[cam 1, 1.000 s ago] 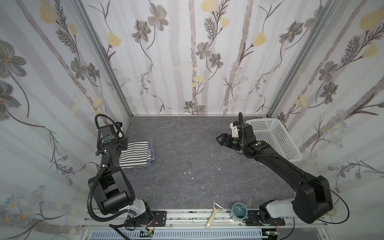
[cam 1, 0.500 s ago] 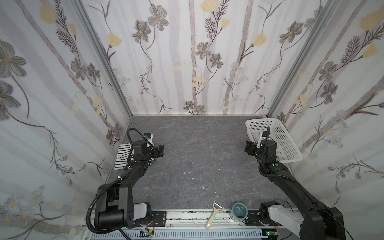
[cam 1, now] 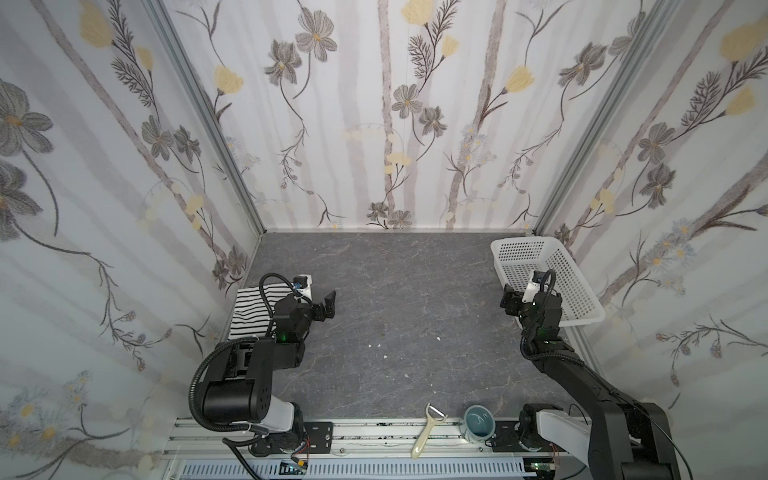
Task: Fold and stack the tank tops
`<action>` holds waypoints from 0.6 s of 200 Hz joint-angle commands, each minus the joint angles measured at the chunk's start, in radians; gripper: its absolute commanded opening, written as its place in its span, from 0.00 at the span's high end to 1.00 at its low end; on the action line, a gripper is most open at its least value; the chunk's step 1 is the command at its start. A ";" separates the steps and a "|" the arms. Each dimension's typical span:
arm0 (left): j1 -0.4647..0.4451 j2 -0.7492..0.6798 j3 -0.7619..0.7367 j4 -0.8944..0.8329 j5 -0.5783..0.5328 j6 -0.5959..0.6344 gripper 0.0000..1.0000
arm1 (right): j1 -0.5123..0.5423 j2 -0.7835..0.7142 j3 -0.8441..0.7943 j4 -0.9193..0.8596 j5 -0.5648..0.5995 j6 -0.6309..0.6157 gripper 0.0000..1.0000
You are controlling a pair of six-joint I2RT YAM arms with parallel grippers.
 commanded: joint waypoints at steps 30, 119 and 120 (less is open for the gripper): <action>-0.003 0.017 -0.038 0.180 -0.036 0.000 0.00 | -0.008 0.057 -0.060 0.303 -0.083 -0.065 0.17; -0.005 0.079 -0.113 0.380 -0.085 -0.017 0.00 | -0.040 0.227 -0.198 0.784 -0.194 -0.066 0.15; -0.005 0.080 -0.113 0.380 -0.086 -0.017 0.00 | -0.040 0.229 -0.201 0.796 -0.194 -0.067 0.15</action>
